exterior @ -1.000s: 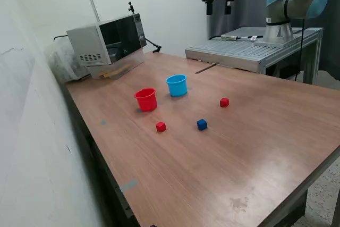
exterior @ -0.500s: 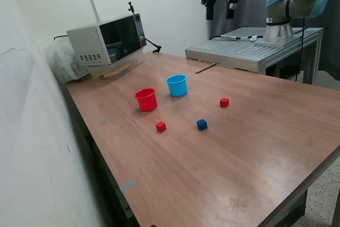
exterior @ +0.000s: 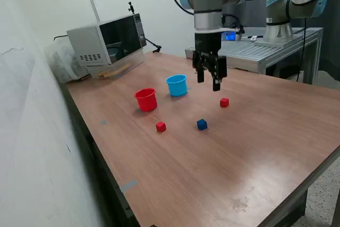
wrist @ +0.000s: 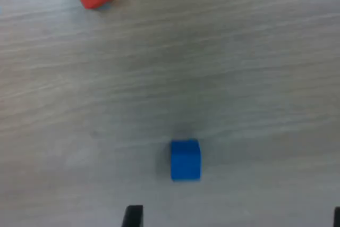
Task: Place red objects in the red bin, and blue objects in the blue bin.
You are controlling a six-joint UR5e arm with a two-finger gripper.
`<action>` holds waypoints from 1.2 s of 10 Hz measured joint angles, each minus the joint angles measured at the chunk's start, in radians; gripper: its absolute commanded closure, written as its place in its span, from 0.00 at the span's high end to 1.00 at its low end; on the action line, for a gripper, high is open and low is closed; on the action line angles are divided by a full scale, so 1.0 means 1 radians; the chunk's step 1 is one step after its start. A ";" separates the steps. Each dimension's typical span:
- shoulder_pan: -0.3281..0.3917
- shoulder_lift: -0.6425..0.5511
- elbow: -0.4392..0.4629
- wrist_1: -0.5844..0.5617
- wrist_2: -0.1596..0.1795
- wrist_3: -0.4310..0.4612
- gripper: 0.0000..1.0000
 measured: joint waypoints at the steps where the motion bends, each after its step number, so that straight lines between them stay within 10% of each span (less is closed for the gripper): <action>1: -0.005 0.047 -0.008 -0.019 -0.001 0.001 1.00; 11: -0.024 0.180 -0.067 -0.065 0.000 -0.033 1.00; 12: -0.024 0.183 -0.070 -0.067 0.000 -0.039 0.00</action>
